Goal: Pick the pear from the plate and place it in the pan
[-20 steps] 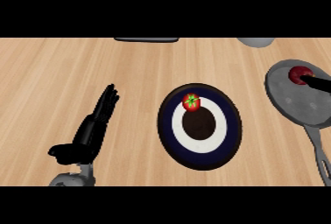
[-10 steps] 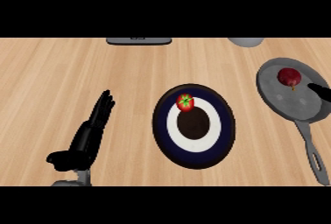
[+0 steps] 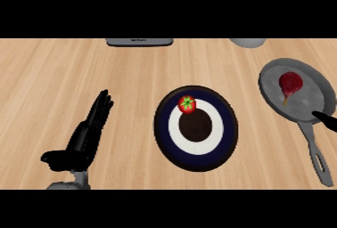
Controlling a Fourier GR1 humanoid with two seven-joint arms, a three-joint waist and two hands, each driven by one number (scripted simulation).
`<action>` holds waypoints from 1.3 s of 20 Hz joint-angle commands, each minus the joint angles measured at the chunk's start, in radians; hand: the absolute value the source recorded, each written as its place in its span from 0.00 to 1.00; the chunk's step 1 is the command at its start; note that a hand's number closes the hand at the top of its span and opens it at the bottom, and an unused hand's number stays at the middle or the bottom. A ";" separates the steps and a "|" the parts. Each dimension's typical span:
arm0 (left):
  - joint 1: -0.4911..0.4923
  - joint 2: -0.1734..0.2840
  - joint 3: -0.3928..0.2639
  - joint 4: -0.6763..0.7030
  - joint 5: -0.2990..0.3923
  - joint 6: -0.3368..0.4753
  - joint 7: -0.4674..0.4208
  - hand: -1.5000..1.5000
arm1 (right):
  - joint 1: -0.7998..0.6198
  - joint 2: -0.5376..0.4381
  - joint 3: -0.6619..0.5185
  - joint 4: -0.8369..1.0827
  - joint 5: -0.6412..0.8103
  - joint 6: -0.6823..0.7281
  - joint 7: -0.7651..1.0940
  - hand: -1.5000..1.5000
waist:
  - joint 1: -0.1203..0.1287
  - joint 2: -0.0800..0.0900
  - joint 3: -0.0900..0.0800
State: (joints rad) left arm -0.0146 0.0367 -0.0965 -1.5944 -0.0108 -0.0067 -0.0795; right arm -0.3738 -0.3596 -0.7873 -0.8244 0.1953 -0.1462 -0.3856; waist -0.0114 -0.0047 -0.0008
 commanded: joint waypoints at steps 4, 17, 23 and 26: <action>0.000 -0.006 -0.015 0.002 -0.011 -0.002 -0.008 0.50 | 0.237 0.148 0.100 -0.381 -0.055 -0.004 0.111 0.00 | 0.005 0.002 0.000; -0.027 -0.009 0.015 0.020 -0.023 0.001 -0.008 0.50 | 0.364 0.116 0.208 -0.554 -0.044 -0.063 0.240 0.00 | 0.010 0.004 0.001; 0.050 -0.017 -0.022 -0.051 -0.031 -0.006 0.000 0.50 | 0.342 0.090 0.231 -0.503 -0.035 -0.089 0.222 0.00 | 0.013 0.004 0.001; 0.004 -0.010 0.013 -0.030 -0.001 -0.019 0.006 0.50 | 0.381 0.146 0.292 -0.638 0.064 -0.181 0.287 0.00 | 0.011 0.004 0.000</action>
State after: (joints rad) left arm -0.0124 0.0199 -0.0971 -1.6155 -0.0270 -0.0117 -0.0732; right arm -0.0058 -0.2366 -0.5422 -1.3846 0.1943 -0.2603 -0.1476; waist -0.0006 -0.0004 0.0000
